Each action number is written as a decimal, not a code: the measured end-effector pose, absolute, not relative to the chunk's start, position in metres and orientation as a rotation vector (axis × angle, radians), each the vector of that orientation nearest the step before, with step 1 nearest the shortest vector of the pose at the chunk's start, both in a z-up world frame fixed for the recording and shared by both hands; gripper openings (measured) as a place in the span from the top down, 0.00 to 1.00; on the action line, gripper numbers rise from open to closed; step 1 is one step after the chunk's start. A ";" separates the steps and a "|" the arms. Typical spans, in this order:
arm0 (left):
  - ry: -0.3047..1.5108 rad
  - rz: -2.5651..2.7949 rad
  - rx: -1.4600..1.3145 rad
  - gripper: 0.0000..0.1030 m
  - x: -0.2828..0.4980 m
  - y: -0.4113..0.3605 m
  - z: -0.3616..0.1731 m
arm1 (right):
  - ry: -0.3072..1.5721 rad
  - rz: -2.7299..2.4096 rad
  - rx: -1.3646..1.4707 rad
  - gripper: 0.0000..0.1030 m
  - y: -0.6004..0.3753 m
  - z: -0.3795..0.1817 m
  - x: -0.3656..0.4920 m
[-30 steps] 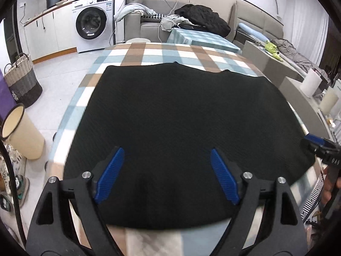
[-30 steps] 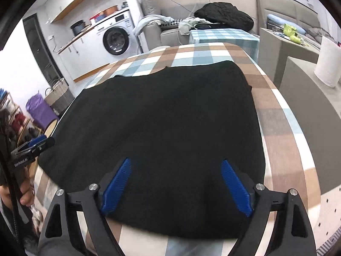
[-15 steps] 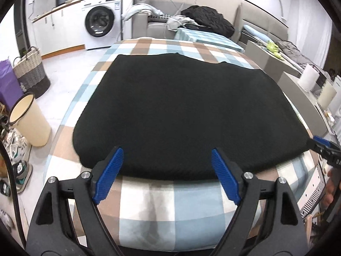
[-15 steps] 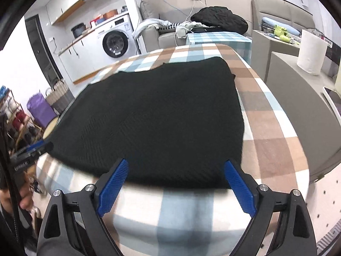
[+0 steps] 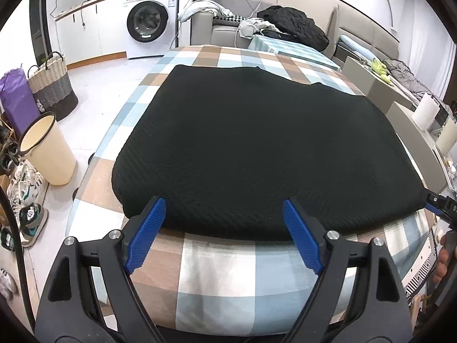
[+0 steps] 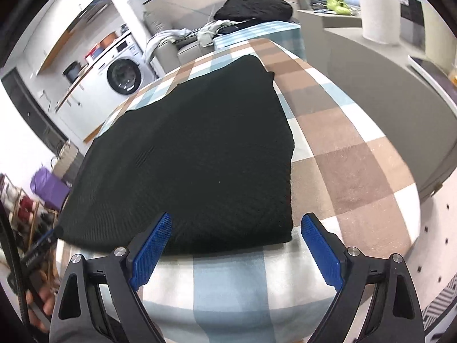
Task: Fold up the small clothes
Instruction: 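Open both grippers and smooth the folded sweater flat into a square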
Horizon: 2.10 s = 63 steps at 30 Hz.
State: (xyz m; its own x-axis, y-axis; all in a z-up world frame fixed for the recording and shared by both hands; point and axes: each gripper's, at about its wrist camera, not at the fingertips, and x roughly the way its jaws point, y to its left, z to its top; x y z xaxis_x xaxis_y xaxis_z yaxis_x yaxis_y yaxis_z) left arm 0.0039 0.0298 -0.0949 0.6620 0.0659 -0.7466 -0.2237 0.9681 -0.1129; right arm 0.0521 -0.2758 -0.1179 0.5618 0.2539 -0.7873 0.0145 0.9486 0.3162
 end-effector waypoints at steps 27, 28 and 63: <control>0.854 0.213 -0.236 0.20 0.012 0.052 -0.107 | 0.935 0.079 0.291 0.68 -0.292 -0.113 0.057; 0.859 0.215 -0.236 0.20 0.012 0.052 -0.108 | 0.941 0.080 0.296 0.68 -0.293 -0.113 0.056; 0.918 0.158 -0.224 0.20 0.025 0.023 -0.121 | 0.899 0.064 0.566 0.95 -0.245 -0.130 0.027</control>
State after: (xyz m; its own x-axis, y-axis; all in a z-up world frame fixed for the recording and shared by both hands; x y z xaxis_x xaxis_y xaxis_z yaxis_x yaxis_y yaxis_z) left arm 0.0245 0.0233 -0.1208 0.5982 0.0392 -0.8004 -0.2299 0.9652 -0.1245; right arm 0.0275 -0.2447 -0.1300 0.6309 0.2835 -0.7222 0.1787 0.8527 0.4908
